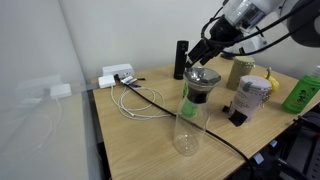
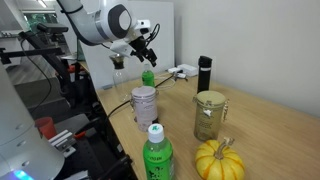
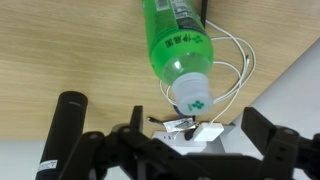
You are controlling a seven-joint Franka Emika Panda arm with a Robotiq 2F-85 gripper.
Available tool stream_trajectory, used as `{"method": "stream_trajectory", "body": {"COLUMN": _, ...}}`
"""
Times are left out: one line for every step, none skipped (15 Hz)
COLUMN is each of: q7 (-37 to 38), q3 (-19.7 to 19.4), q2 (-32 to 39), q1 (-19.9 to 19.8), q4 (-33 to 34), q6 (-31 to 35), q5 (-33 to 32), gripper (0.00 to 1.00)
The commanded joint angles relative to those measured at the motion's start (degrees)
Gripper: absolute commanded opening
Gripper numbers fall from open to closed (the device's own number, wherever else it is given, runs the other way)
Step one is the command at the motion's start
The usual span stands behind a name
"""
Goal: Get the green bottle that is near the black flask and put it near the black cable.
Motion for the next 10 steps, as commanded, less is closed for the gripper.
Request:
{"method": "stream_trajectory", "body": {"q7": -7.1, "q3": 3.2, "q2": -4.1, "q1": -2.4, "q4": -1.9, "q6": -0.4, "q5": 11.2, "gripper": 1.00}}
{"method": "stream_trajectory", "body": {"q7": -8.0, "q3": 3.2, "q2": -5.5, "q1": -2.6, "q4": -1.9, "q6": -1.0, "q5": 13.8, "gripper": 1.00}}
{"method": "stream_trajectory", "body": {"q7": -8.6, "q3": 3.2, "q2": -6.9, "q1": -2.8, "q4": -1.7, "q6": -1.6, "q5": 16.0, "gripper": 1.00}}
{"method": "stream_trajectory", "body": {"q7": -5.9, "q3": -1.8, "q2": -8.4, "q1": 0.5, "q4": -2.0, "q6": -1.4, "q5": 14.2, "gripper": 1.00}}
{"method": "stream_trajectory", "body": {"q7": -6.3, "q3": -3.7, "q2": -10.0, "q1": 1.3, "q4": -2.2, "q6": -1.5, "q5": 15.5, "gripper": 1.00}}
{"method": "stream_trajectory", "body": {"q7": -6.1, "q3": -6.5, "q2": -11.8, "q1": 2.2, "q4": -2.7, "q6": -1.8, "q5": 16.1, "gripper": 1.00}}
{"method": "stream_trajectory", "body": {"q7": -5.9, "q3": -9.5, "q2": -13.5, "q1": 3.7, "q4": -3.0, "q6": -3.2, "q5": 16.9, "gripper": 1.00}}
{"method": "stream_trajectory", "body": {"q7": -6.4, "q3": -5.5, "q2": -10.2, "q1": 0.3, "q4": -1.1, "q6": -0.8, "q5": 15.2, "gripper": 1.00}}
{"method": "stream_trajectory", "body": {"q7": -6.4, "q3": -7.7, "q2": -11.6, "q1": 1.1, "q4": -1.6, "q6": -1.6, "q5": 15.3, "gripper": 1.00}}
{"method": "stream_trajectory", "body": {"q7": -6.4, "q3": -8.7, "q2": -12.6, "q1": 1.8, "q4": -2.1, "q6": -2.2, "q5": 15.3, "gripper": 1.00}}
